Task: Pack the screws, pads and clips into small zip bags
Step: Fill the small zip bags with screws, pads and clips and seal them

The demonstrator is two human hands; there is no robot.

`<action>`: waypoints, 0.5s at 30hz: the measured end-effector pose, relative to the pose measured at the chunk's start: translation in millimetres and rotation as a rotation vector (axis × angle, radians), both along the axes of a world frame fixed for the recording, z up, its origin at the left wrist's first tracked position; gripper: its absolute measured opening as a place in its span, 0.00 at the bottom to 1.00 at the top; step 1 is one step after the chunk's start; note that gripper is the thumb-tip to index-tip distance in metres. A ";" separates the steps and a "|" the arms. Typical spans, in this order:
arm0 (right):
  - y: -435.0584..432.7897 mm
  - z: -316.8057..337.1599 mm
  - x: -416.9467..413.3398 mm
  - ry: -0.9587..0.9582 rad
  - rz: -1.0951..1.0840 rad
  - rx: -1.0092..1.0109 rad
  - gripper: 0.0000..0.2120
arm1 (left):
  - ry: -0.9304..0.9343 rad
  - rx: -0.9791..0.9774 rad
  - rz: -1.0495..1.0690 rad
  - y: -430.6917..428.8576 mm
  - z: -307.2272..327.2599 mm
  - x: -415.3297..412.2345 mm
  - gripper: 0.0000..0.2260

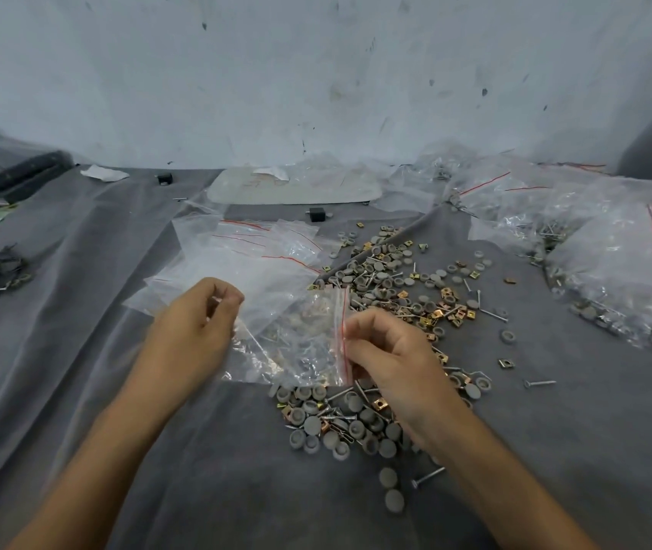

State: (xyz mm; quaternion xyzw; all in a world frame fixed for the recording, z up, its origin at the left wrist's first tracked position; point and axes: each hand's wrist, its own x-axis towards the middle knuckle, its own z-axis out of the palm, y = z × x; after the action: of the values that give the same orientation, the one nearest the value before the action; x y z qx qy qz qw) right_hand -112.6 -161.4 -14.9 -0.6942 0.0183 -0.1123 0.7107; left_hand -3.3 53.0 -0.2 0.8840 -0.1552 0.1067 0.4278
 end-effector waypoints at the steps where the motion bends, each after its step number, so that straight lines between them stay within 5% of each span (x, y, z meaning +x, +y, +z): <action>1: 0.6 -0.5 -0.2 0.020 0.020 -0.009 0.13 | 0.020 0.030 0.002 0.6 -0.6 -0.2 0.07; 3: 0.8 -3.2 -0.1 0.072 0.093 -0.016 0.19 | -0.002 0.125 0.009 2.6 2.1 -3.4 0.04; 6: -2.9 -6.3 0.7 0.123 0.212 -0.079 0.29 | -0.179 0.252 -0.073 4.0 14.3 -16.6 0.29; 10: -2.5 -3.6 -1.1 0.066 0.285 -0.119 0.30 | -0.086 0.376 -0.480 -11.1 24.7 -45.9 0.57; 15: 1.8 -7.1 -3.3 -0.015 0.304 -0.229 0.19 | -0.058 0.456 -0.514 -26.9 13.8 -52.7 0.60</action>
State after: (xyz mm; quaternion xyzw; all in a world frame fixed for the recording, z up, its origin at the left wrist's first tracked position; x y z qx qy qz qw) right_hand -115.9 -159.6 -22.0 -0.7643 -0.1049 -0.0103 0.6361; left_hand -55.9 26.1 13.6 0.8856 -0.4046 -0.0169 0.2274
